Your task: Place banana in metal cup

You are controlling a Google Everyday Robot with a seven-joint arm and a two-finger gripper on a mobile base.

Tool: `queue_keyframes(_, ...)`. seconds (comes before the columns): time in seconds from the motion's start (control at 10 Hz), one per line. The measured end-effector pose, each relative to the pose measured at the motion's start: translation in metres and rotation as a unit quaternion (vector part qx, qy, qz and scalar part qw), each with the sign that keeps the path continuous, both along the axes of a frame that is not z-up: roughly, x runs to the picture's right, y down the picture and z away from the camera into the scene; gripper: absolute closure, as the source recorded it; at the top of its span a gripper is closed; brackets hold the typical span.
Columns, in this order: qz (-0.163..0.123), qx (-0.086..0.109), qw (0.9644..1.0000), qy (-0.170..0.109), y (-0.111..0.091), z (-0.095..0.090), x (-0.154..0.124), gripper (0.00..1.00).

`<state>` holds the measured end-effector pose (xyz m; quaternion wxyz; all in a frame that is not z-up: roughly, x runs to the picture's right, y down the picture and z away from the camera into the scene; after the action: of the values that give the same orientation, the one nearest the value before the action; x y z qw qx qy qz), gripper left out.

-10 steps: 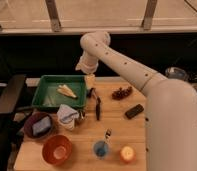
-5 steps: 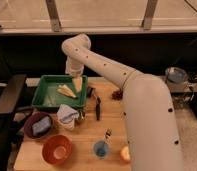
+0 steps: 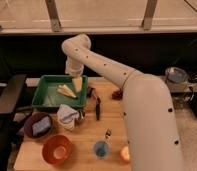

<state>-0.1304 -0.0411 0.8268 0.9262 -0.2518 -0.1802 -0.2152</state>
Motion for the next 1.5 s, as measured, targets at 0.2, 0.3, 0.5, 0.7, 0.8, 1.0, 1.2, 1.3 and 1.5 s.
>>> queue_keyframes(0.2, 0.0, -0.001, 1.0, -0.001, 0.0, 0.001, -0.003, 0.2)
queue_keyframes(0.3, 0.004, -0.005, 1.0, -0.003, 0.0, 0.005, -0.005, 0.2)
queue_keyframes(0.5, 0.012, -0.01, 0.9999, -0.004, 0.003, 0.019, -0.028, 0.2)
queue_keyframes(0.7, 0.022, -0.008, 0.9997, -0.003, 0.004, 0.033, -0.06, 0.2)
queue_keyframes(0.8, 0.029, -0.008, 0.9995, 0.0, 0.004, 0.042, -0.069, 0.2)
queue_keyframes(1.0, 0.039, -0.007, 0.9992, 0.007, 0.006, 0.057, -0.068, 0.2)
queue_keyframes(1.2, 0.054, 0.0, 0.9985, 0.014, 0.014, 0.072, -0.064, 0.2)
queue_keyframes(1.3, 0.064, 0.005, 0.9978, 0.018, 0.016, 0.078, -0.059, 0.2)
queue_keyframes(1.5, 0.095, 0.028, 0.9947, 0.027, 0.022, 0.088, -0.047, 0.2)
